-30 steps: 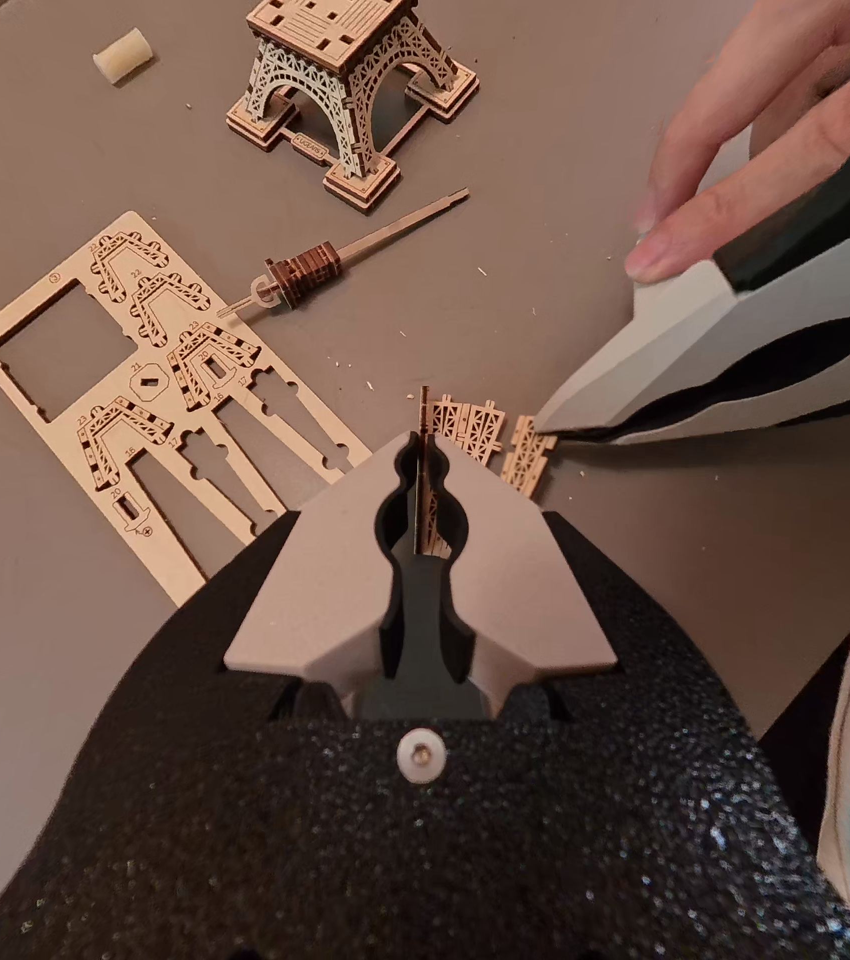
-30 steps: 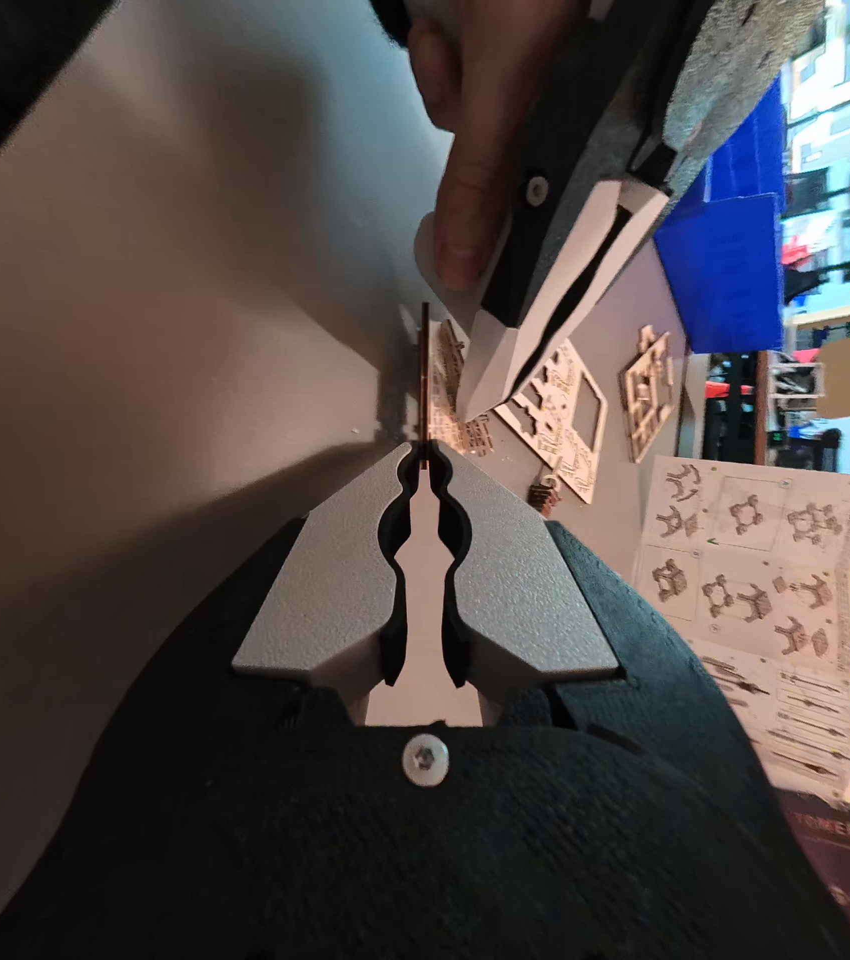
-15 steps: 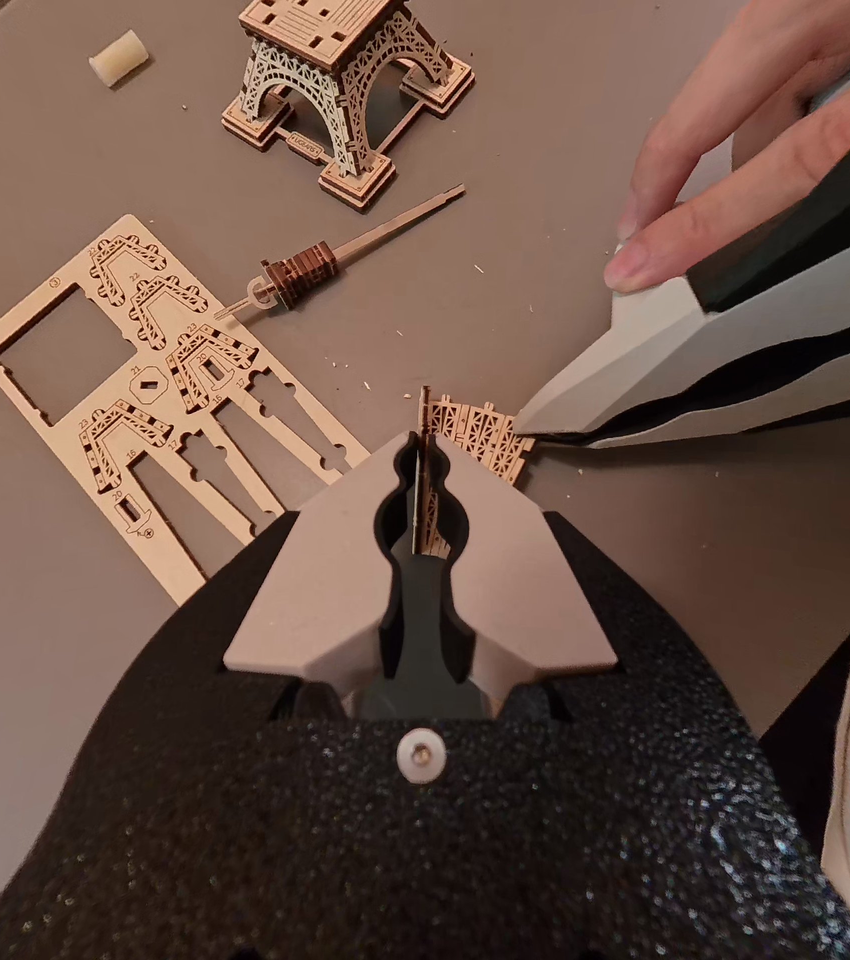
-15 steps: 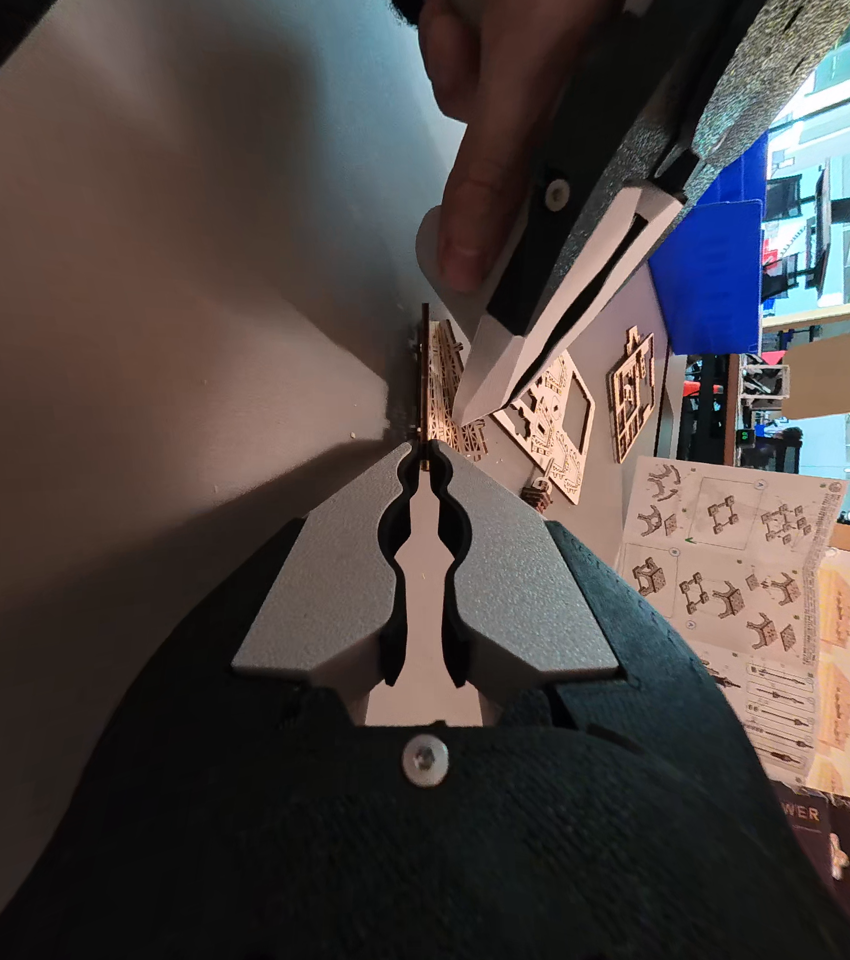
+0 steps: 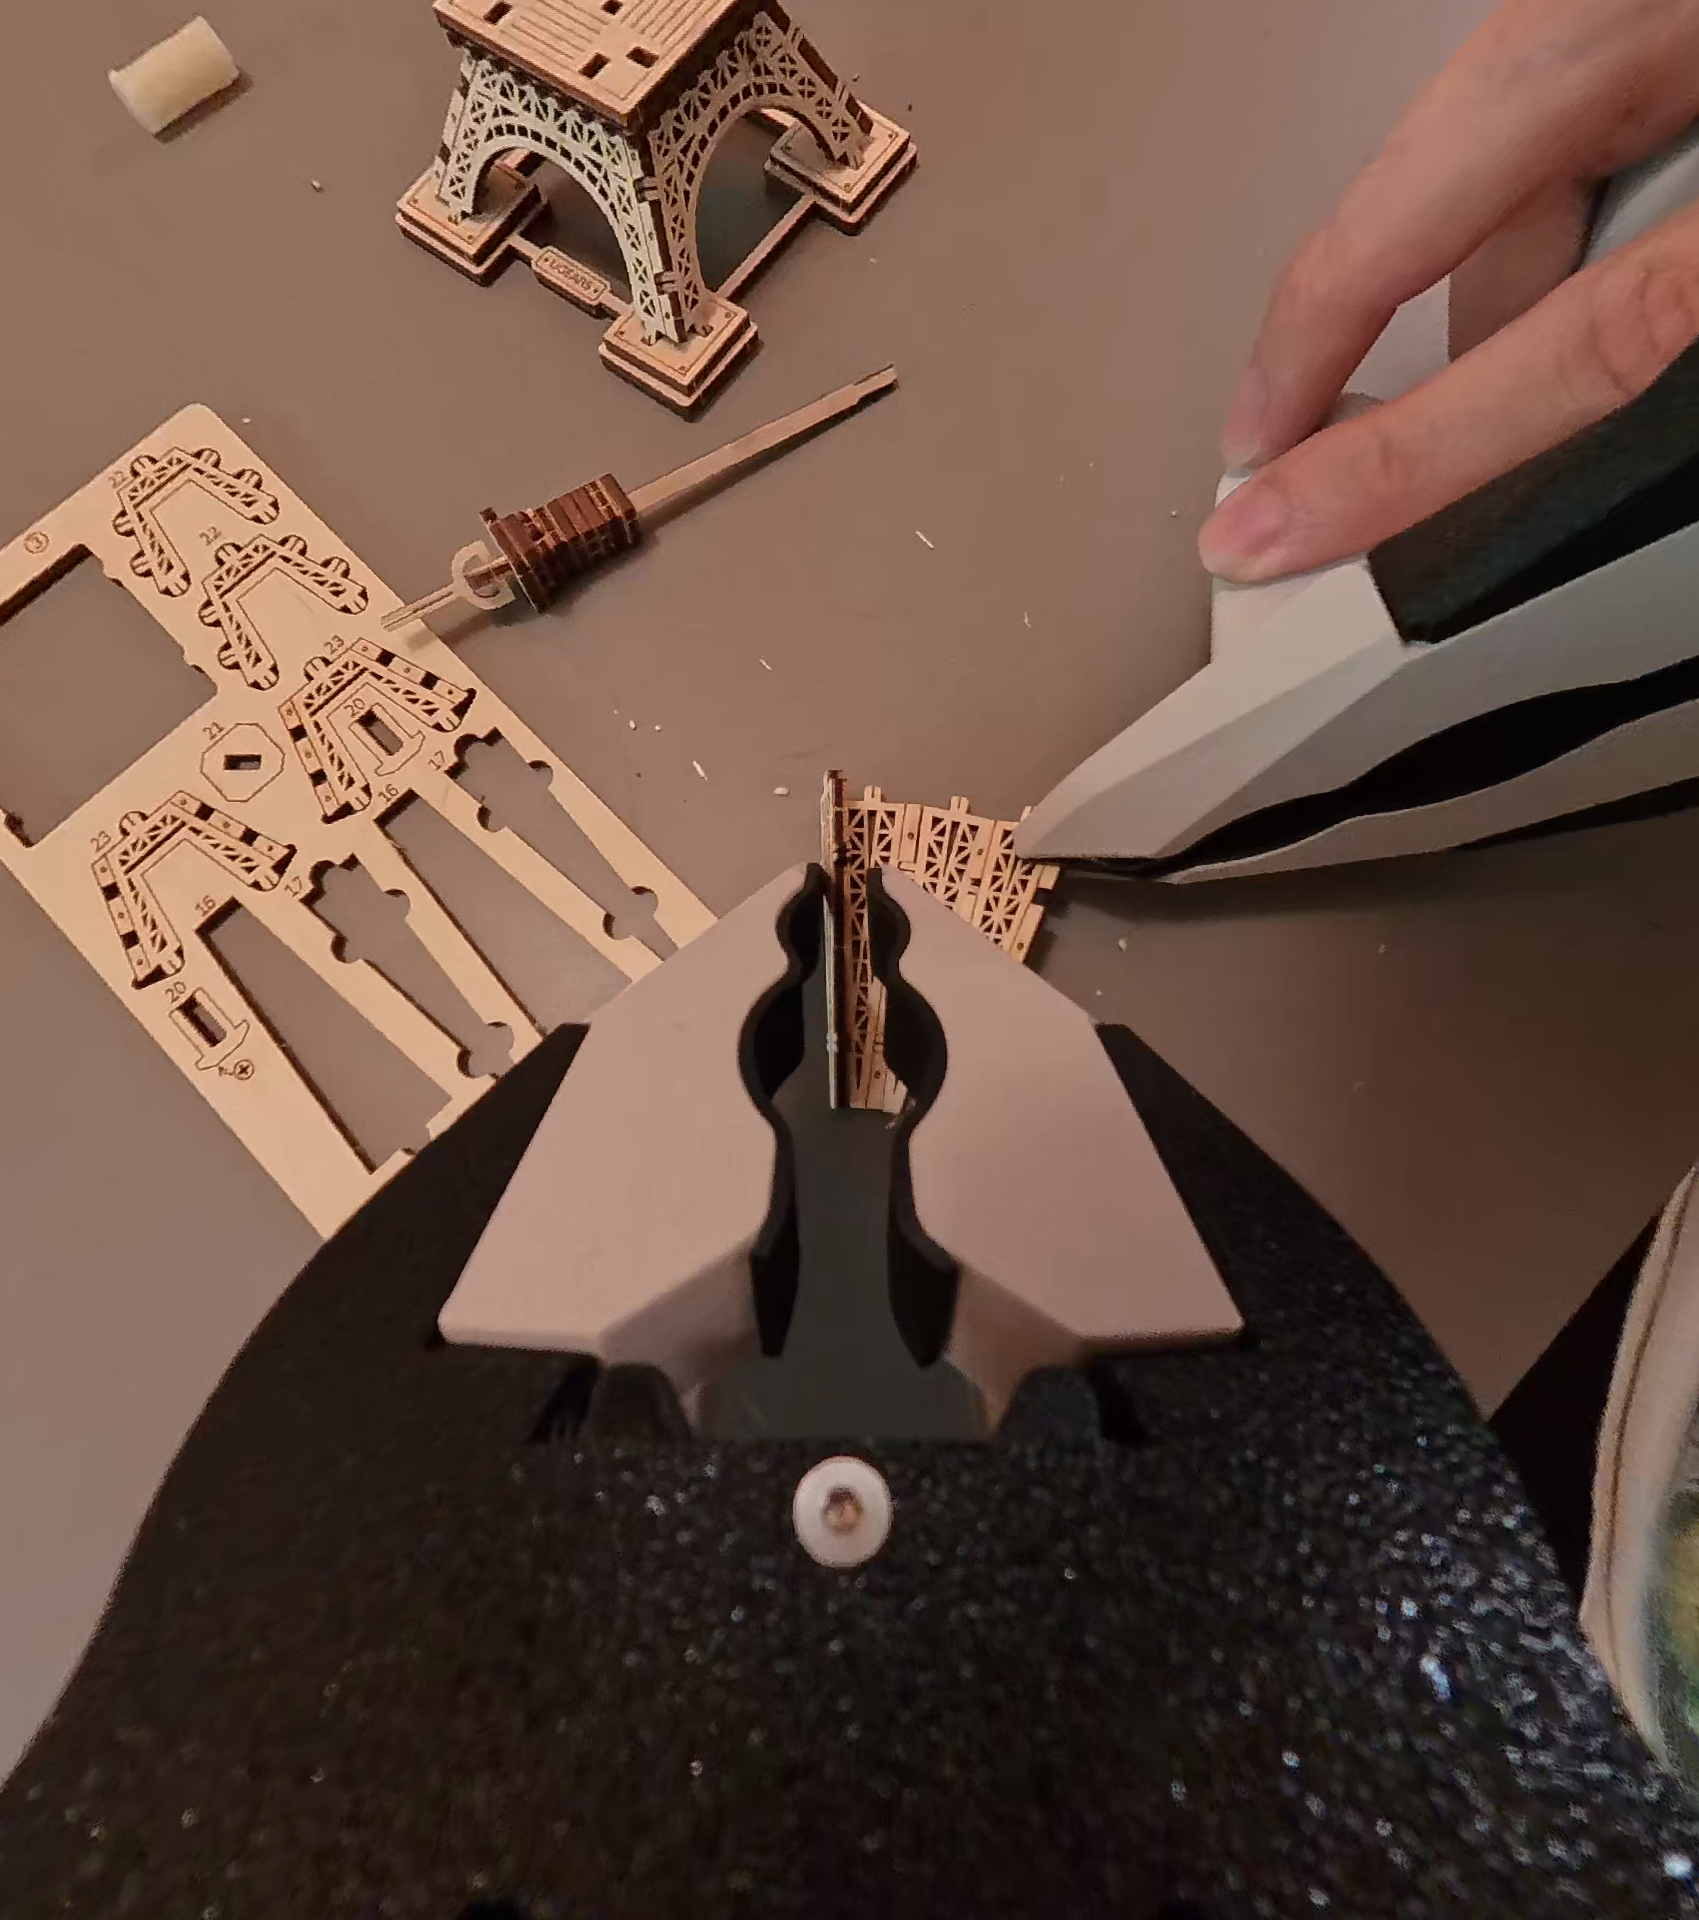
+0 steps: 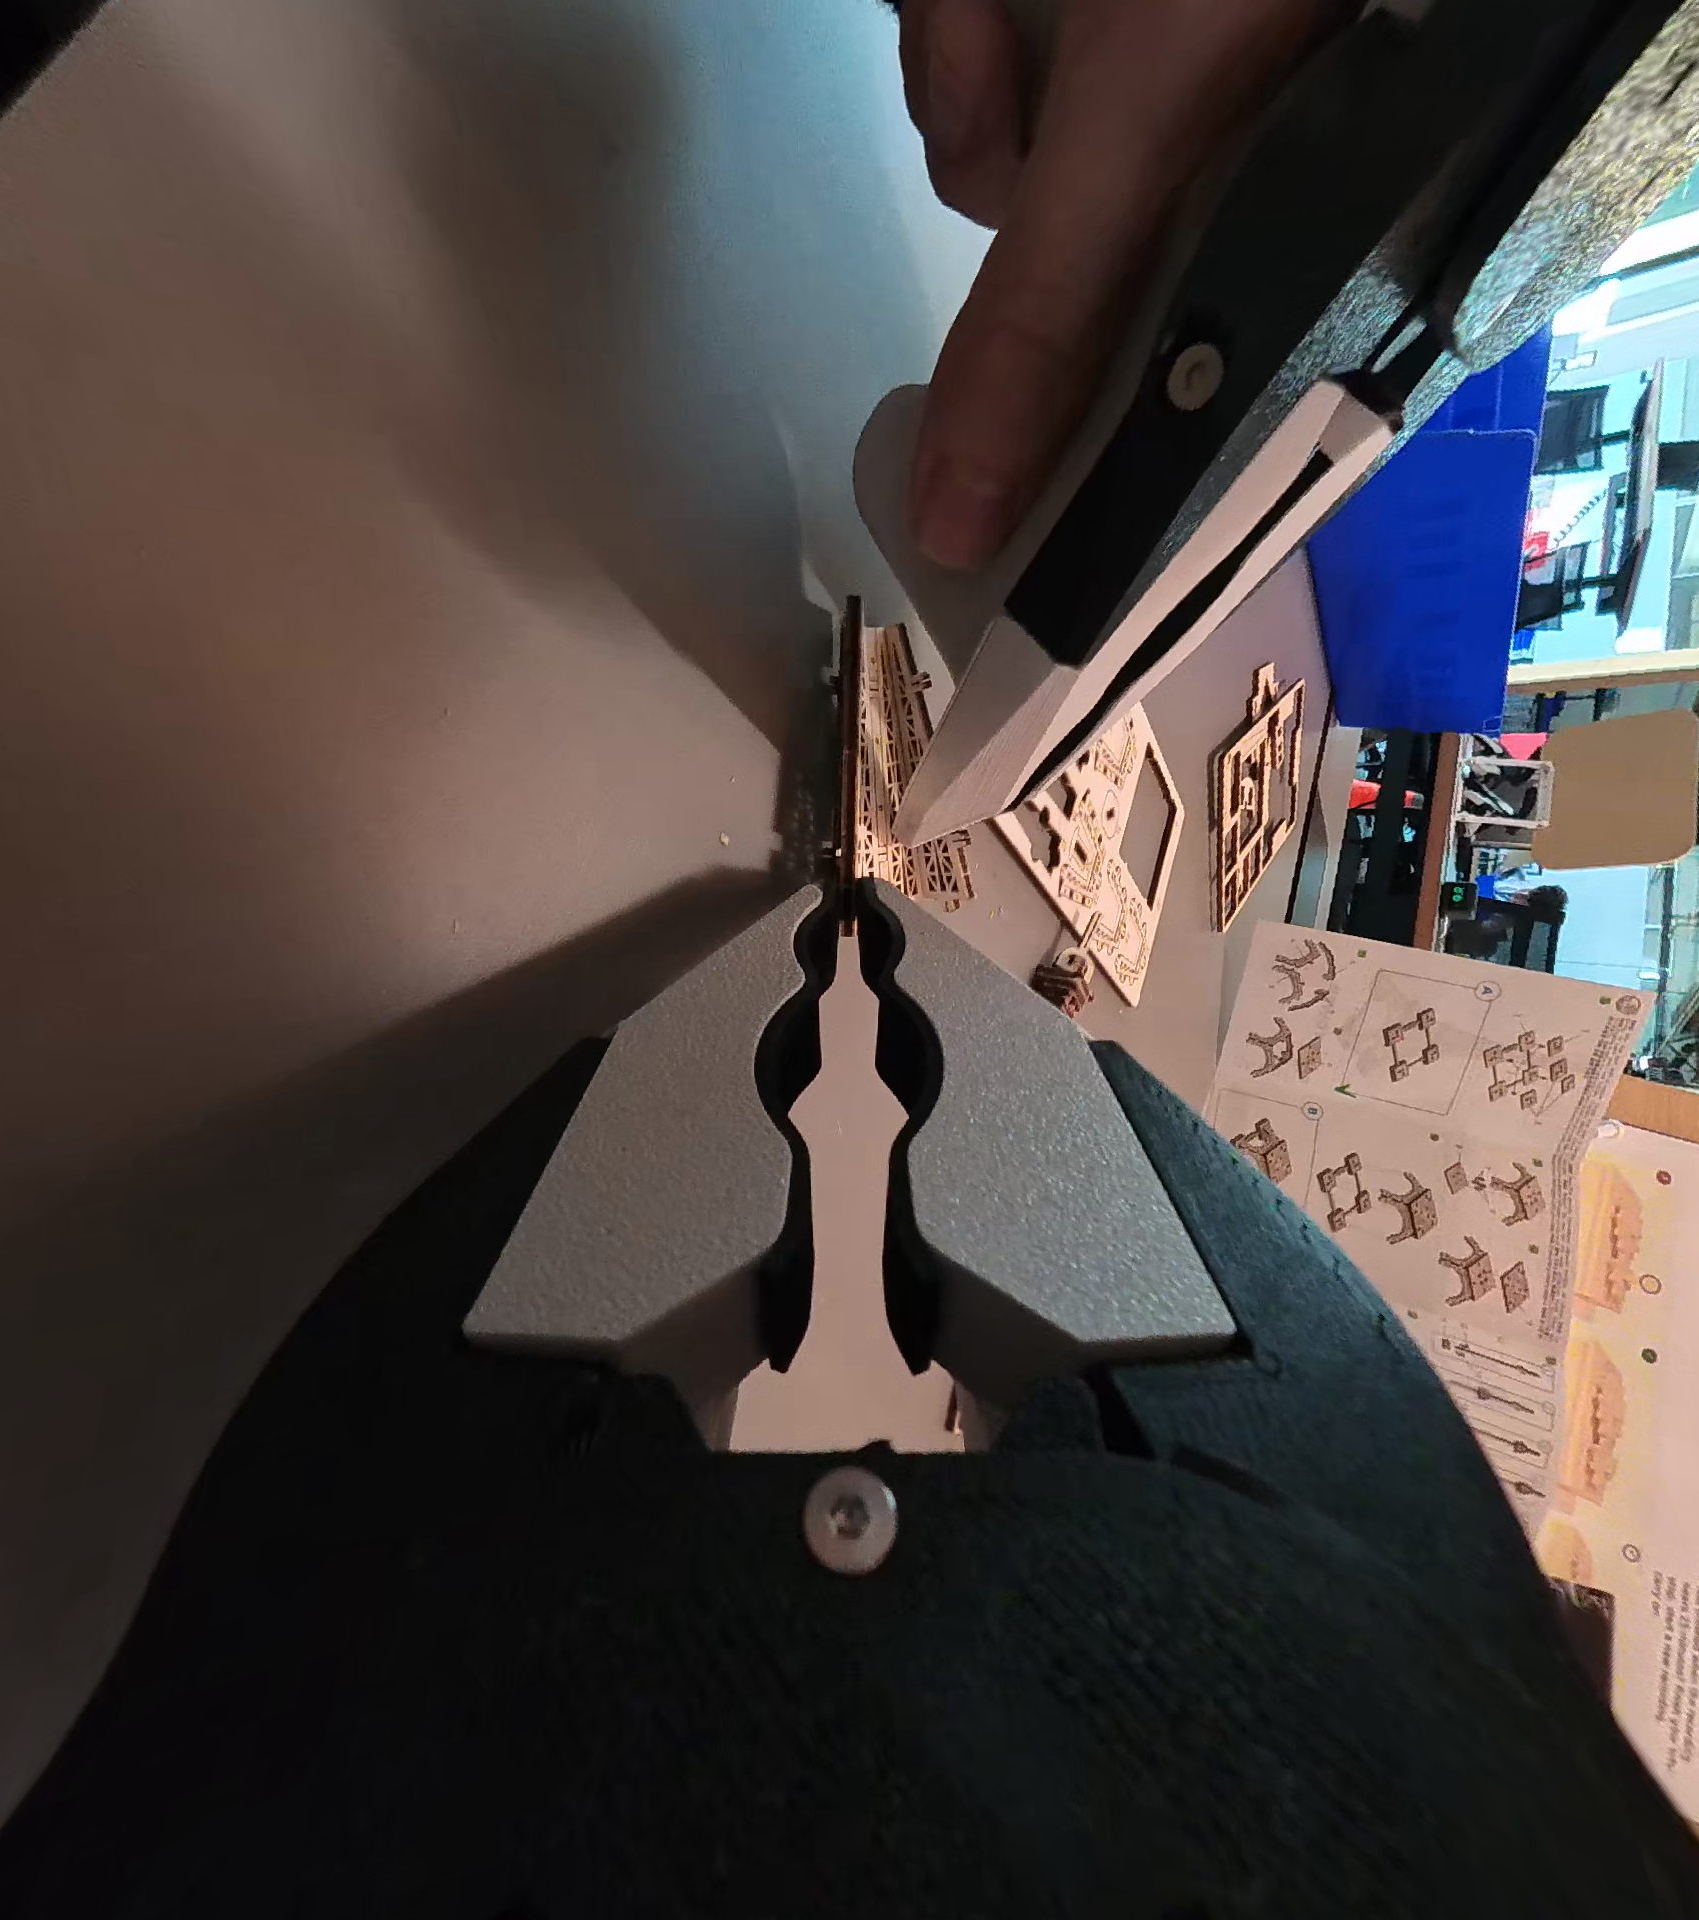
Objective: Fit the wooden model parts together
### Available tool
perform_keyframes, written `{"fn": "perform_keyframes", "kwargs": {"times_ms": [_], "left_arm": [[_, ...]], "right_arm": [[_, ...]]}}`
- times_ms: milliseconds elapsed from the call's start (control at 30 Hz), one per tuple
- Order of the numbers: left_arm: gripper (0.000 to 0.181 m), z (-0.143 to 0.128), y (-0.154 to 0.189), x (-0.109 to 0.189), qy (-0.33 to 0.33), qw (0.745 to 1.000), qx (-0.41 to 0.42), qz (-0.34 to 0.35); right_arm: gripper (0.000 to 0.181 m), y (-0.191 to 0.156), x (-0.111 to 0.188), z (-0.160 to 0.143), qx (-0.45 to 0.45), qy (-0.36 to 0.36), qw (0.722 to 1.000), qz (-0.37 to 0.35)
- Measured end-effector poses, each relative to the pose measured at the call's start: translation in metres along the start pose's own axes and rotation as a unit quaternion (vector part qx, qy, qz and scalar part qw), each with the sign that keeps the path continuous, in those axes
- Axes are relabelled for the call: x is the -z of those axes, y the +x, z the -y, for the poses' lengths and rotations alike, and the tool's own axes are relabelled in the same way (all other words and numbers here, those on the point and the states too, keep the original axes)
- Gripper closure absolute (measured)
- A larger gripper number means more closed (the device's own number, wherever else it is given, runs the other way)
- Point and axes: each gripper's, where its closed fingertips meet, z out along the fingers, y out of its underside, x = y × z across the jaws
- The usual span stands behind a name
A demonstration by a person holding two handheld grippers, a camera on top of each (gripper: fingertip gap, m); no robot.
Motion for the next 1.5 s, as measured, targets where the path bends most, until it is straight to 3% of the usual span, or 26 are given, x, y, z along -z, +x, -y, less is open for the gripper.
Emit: {"fn": "perform_keyframes", "kwargs": {"times_ms": [767,1000,1200,1500], "left_arm": [[0.175,0.0002,-0.0009,-0.0002,-0.001,1.000,0.002,0.009],[0.144,-0.0002,-0.0027,0.0030,0.001,1.000,0.004,-0.026],[0.144,-0.0031,-0.0010,0.0027,-0.027,0.997,0.005,-0.078],[0.132,0.0027,-0.0084,0.0053,-0.040,0.997,-0.017,-0.061]], "right_arm": [[0.179,-0.0015,-0.0048,0.0002,0.006,-0.020,1.000,0.001],[0.180,0.0003,-0.0074,0.0022,0.003,-0.015,1.000,0.000],[0.181,0.0011,-0.0084,0.0029,-0.002,-0.012,1.000,0.000],[0.180,0.0003,-0.0088,0.0033,0.001,-0.012,1.000,0.001]]}}
